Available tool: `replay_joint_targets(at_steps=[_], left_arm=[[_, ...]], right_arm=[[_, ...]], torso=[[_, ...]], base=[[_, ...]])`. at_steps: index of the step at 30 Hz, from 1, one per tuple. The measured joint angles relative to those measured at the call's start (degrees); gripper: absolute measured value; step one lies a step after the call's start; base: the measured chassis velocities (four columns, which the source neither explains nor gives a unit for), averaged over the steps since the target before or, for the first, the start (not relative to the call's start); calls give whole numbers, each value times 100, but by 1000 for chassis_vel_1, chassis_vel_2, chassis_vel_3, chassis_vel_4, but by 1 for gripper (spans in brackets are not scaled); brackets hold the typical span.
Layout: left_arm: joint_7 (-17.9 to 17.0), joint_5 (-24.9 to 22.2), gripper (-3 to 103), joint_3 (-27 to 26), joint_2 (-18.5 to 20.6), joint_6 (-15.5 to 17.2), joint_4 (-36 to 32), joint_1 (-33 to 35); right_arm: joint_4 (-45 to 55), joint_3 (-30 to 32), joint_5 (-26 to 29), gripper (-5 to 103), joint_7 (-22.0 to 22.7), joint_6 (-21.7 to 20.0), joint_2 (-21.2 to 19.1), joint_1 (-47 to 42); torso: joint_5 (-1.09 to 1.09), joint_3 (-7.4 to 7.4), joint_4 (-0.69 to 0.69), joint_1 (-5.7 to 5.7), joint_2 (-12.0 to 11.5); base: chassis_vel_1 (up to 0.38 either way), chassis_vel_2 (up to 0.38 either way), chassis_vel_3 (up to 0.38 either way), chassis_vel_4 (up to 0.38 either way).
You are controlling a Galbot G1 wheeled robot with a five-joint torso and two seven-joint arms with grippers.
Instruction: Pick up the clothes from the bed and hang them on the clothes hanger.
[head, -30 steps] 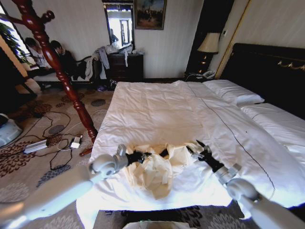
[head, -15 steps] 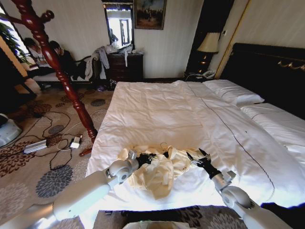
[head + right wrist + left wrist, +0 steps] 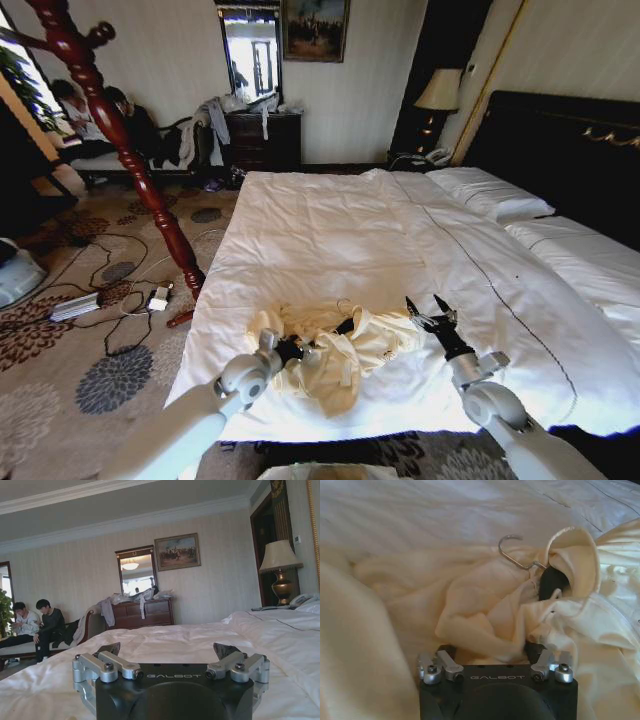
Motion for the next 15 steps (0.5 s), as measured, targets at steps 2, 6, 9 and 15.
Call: replay_joint_targets(at_steps=[2, 6, 9, 15], left_arm=[[71, -137, 85, 18, -141, 4, 123, -46], [223, -344, 90, 18, -270, 7, 228, -75], [424, -459, 74, 15, -343, 31, 338, -110], [847, -414, 57, 111, -323, 141, 411, -199]], right_arm=[[3, -5, -19, 100, 0, 3, 5, -3], [4, 3, -20, 100, 3, 9, 5, -12], [3, 60, -15, 100, 15, 26, -7, -31], [0, 81, 1, 100, 34, 43, -2, -22]], torso=[[-1, 0, 0, 1, 0], [-1, 0, 1, 0, 0], [-1, 0, 0, 0, 0], [-2, 0, 1, 0, 0]], base=[[0, 0, 0, 0], [0, 0, 0, 0], [0, 0, 0, 0], [0, 0, 0, 0]])
